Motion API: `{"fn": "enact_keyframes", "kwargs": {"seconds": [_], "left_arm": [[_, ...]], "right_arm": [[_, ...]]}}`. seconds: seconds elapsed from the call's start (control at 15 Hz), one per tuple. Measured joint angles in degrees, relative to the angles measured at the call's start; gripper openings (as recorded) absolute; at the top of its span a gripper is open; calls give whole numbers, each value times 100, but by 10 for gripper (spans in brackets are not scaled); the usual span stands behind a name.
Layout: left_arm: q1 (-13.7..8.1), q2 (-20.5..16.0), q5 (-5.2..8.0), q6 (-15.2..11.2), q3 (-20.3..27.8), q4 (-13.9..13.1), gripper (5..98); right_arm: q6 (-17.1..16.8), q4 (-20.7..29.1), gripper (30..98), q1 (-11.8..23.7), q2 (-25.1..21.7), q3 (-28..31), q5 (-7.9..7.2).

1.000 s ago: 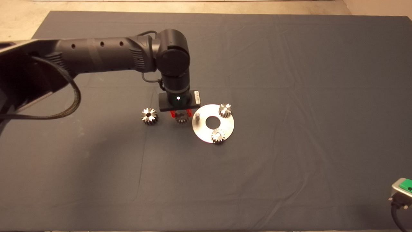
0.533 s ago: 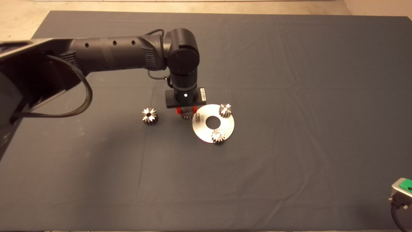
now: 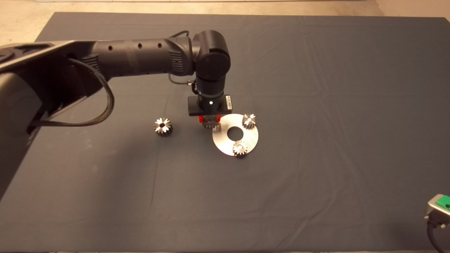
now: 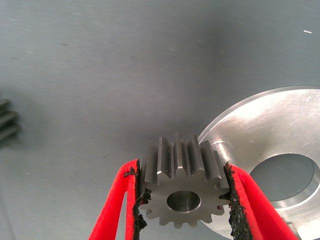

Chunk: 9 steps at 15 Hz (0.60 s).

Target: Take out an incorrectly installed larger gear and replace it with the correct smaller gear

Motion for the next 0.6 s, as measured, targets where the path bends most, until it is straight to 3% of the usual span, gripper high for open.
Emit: {"fn": "enact_keyframes", "kwargs": {"seconds": [0.6], "left_arm": [[-1, 4, -40, 25, -33, -6, 326]], "right_arm": [[18, 0, 977, -2, 49, 0, 2]]}}
